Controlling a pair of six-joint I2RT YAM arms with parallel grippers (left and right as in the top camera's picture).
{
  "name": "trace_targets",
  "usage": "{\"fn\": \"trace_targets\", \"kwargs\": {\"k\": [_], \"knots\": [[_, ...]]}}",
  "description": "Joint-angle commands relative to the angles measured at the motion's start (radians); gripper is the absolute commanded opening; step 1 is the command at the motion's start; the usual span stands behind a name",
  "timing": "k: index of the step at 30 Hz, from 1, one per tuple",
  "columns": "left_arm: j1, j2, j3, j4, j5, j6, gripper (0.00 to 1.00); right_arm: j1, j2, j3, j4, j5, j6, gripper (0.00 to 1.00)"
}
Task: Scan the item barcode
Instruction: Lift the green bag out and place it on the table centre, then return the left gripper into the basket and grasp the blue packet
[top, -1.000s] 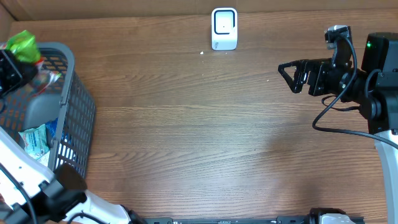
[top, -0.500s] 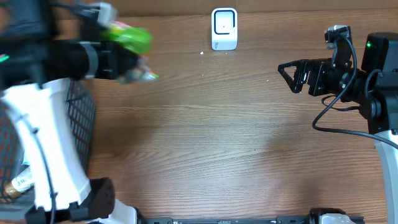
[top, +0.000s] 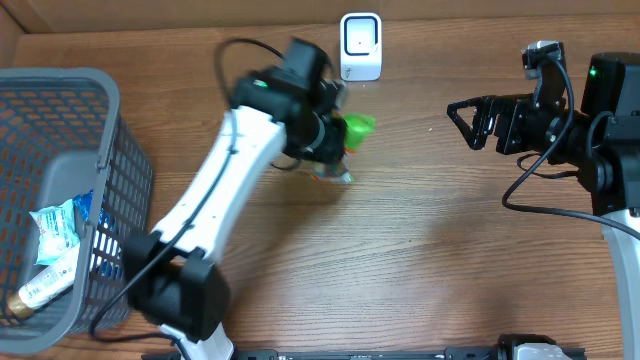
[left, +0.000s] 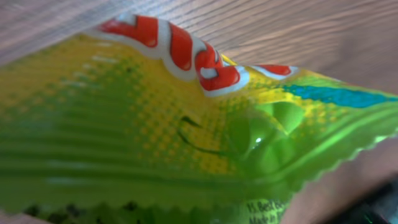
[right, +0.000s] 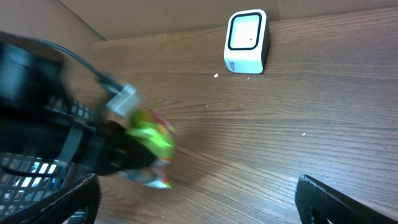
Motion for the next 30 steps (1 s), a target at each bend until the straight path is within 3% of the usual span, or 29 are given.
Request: {"fn": "trace_targets", "kwargs": {"k": [1, 6, 9, 12, 14, 24, 30], "knots": [[-0.045, 0.088, -0.071, 0.073, -0.069, -0.122, 0.04, -0.002, -0.012, 0.027, 0.000, -0.003, 0.000, 1.00], [-0.060, 0.210, -0.081, 0.089, -0.026, -0.155, 0.04, -0.002, -0.012, 0.027, -0.006, -0.003, -0.001, 1.00], [-0.057, 0.239, -0.080, 0.092, 0.053, -0.115, 0.28, -0.002, -0.012, 0.027, -0.006, -0.003, -0.001, 1.00], [-0.055, 0.237, -0.067, 0.079, 0.072, -0.075, 0.64, -0.002, -0.012, 0.027, -0.006, -0.003, -0.001, 1.00], [-0.048, 0.237, -0.026, 0.028, 0.068, -0.046, 0.71, -0.002, -0.012, 0.027, -0.006, -0.003, -0.001, 1.00], [0.055, 0.217, 0.520, -0.409, -0.044, 0.043, 0.89, -0.002, -0.012, 0.027, -0.013, -0.003, -0.001, 1.00], [0.218, 0.120, 0.796, -0.582, -0.100, 0.059, 0.99, -0.002, -0.012, 0.027, -0.030, -0.002, -0.001, 1.00]]}}
